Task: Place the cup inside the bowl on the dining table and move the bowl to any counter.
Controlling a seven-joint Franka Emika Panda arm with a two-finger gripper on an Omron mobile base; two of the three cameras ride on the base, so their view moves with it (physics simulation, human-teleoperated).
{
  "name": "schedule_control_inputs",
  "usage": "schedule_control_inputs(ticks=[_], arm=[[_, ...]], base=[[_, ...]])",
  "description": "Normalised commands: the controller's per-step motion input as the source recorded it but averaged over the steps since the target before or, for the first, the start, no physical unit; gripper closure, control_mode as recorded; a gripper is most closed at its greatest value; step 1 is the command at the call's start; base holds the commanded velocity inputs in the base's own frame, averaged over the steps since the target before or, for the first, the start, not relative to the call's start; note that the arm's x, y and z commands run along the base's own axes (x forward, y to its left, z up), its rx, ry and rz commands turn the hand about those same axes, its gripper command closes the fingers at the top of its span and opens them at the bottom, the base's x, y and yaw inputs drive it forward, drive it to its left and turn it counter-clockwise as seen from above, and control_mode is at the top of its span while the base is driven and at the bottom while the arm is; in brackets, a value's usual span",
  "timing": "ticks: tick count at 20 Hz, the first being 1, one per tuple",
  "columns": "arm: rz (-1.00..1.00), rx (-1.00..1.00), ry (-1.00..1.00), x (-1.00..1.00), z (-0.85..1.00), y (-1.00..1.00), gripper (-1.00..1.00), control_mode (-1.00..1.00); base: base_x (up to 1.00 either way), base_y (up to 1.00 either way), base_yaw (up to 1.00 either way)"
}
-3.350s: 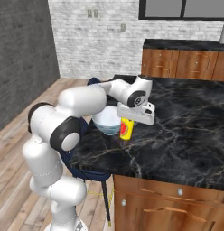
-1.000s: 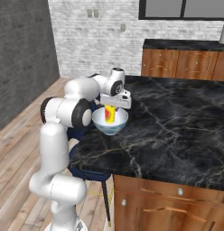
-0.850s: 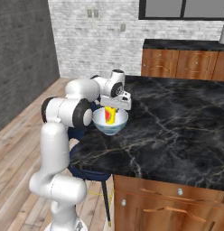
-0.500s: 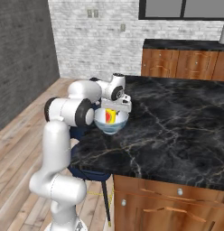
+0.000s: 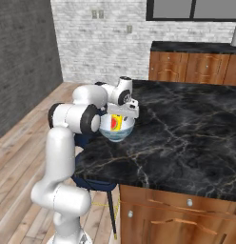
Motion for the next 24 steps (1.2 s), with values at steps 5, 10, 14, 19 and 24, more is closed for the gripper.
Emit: schedule_control_inputs(ticks=[5, 10, 14, 19, 24], arm=[[0.00, 0.00, 0.00, 0.00, 0.01, 0.00, -1.00, -1.00], [0.00, 0.00, 0.00, 0.00, 0.20, 0.00, -1.00, -1.00], [0.00, 0.00, 0.00, -0.01, 0.41, 0.00, -1.00, -1.00], [0.00, 0.00, 0.01, -0.13, 0.17, -0.31, -1.00, -1.00], [0.00, 0.04, 0.00, -0.14, 0.00, -0.41, -1.00, -1.00]], base=[[0.00, 0.00, 0.00], [0.00, 0.00, 0.00], [0.00, 0.00, 0.00], [0.00, 0.00, 0.00], [0.00, 0.00, 0.00]])
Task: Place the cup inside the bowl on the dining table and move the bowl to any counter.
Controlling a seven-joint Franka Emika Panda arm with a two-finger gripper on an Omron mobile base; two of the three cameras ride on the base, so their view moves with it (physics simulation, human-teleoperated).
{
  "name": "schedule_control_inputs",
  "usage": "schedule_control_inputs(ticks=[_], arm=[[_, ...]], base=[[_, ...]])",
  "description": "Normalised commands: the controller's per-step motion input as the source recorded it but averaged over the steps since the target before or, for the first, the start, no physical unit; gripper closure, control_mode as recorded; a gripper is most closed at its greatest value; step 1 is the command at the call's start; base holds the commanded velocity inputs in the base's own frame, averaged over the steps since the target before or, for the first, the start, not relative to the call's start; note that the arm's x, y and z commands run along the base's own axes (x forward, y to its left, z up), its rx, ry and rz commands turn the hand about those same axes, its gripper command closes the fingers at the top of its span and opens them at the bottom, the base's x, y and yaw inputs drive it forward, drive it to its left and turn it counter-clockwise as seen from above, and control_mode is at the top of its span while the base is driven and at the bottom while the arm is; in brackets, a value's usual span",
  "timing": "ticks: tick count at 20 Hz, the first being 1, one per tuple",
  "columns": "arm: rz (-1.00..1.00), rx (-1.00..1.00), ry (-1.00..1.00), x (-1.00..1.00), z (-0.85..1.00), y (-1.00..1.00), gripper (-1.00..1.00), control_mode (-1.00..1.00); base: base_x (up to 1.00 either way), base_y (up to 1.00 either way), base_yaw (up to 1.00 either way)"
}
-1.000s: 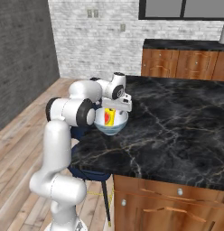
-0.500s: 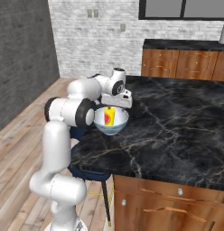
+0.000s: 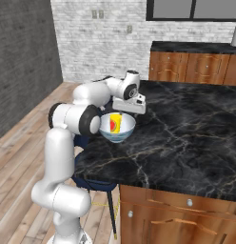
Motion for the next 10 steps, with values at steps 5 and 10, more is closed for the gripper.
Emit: schedule_control_inputs(ticks=[5, 10], arm=[[0.00, 0.14, 0.00, -0.14, -0.06, -0.45, -1.00, -1.00], [0.00, 0.18, 0.00, -0.04, -0.02, -0.47, -1.00, -1.00]], base=[[0.00, 0.00, 0.00], [0.00, 0.00, 0.00]])
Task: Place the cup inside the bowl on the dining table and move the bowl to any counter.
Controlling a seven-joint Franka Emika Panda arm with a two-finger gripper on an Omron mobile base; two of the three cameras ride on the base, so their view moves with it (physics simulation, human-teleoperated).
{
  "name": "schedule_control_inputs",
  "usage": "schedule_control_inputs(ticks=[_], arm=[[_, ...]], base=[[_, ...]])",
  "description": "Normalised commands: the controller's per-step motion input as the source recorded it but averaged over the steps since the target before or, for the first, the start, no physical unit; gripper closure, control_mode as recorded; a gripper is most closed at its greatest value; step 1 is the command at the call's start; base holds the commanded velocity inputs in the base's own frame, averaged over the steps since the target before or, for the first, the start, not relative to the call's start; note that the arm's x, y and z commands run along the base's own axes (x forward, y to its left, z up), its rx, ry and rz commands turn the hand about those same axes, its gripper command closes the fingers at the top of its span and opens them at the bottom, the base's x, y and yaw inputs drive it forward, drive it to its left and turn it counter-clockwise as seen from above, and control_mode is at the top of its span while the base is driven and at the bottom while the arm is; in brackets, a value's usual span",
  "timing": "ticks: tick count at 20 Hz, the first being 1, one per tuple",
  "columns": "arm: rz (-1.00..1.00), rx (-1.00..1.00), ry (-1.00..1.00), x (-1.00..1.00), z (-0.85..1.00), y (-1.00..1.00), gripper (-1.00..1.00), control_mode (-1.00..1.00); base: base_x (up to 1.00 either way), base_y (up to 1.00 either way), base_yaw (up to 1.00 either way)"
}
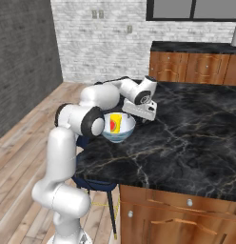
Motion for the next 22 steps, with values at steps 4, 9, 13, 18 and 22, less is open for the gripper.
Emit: schedule_control_inputs(ticks=[4, 9, 13, 18, 22], arm=[[0.00, 0.25, -0.04, 0.00, 0.00, -0.07, -1.00, -1.00], [0.00, 0.16, 0.00, -0.04, -0.02, 0.00, -1.00, -1.00], [0.00, 0.01, 0.02, 0.00, -0.19, 0.07, -1.00, -1.00], [0.00, 0.03, 0.00, 0.00, -0.12, 0.24, -1.00, -1.00], [0.00, 0.00, 0.02, 0.00, -0.34, 0.12, -1.00, -1.00]], base=[[0.00, 0.00, 0.00], [0.00, 0.00, 0.00], [0.00, 0.00, 0.00], [0.00, 0.00, 0.00], [0.00, 0.00, 0.00]])
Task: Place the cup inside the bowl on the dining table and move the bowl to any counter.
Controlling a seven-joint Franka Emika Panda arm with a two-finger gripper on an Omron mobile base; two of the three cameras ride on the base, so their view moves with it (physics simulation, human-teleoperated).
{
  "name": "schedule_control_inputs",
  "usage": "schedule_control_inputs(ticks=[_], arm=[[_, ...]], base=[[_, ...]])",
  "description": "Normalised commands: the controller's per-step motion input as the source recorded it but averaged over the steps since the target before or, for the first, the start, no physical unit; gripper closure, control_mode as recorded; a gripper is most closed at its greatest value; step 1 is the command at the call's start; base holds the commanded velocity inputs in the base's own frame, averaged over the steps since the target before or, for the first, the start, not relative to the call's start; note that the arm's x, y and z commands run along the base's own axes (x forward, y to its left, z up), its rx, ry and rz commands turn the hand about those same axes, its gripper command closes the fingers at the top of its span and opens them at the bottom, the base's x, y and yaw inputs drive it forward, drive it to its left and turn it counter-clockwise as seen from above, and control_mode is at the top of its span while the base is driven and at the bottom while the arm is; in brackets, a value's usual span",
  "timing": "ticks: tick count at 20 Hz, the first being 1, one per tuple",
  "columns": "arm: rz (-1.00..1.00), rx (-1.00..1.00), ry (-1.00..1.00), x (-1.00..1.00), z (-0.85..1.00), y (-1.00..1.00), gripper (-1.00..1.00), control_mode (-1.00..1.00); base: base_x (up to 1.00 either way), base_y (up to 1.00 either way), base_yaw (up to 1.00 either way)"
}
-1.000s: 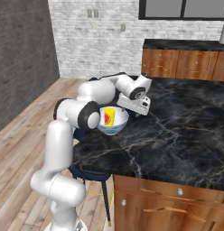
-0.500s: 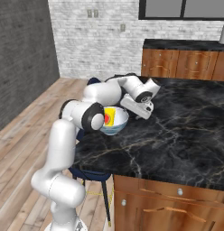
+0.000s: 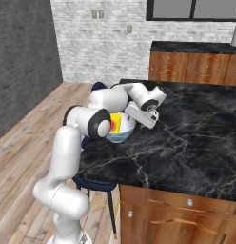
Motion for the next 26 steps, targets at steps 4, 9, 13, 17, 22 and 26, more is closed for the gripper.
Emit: schedule_control_inputs(ticks=[4, 9, 13, 17, 22, 26], arm=[[0.00, 0.00, 0.01, 0.00, -0.30, 0.03, -1.00, -1.00], [0.00, 0.00, 0.00, 0.00, -0.23, -0.01, -1.00, -1.00], [0.00, 0.00, 0.00, 0.00, -0.01, 0.00, -1.00, -1.00], [0.00, 0.00, 0.00, 0.00, -0.21, 0.00, -1.00, -1.00], [0.00, 0.00, 0.01, 0.00, -0.06, 0.00, 1.00, -1.00], [0.00, 0.00, 0.04, 0.00, 0.00, 0.00, 1.00, -1.00]], base=[[0.00, 0.00, 0.00], [0.00, 0.00, 0.00], [0.00, 0.00, 0.00], [0.00, 0.00, 0.00], [0.00, 0.00, 0.00], [0.00, 0.00, 0.00]])
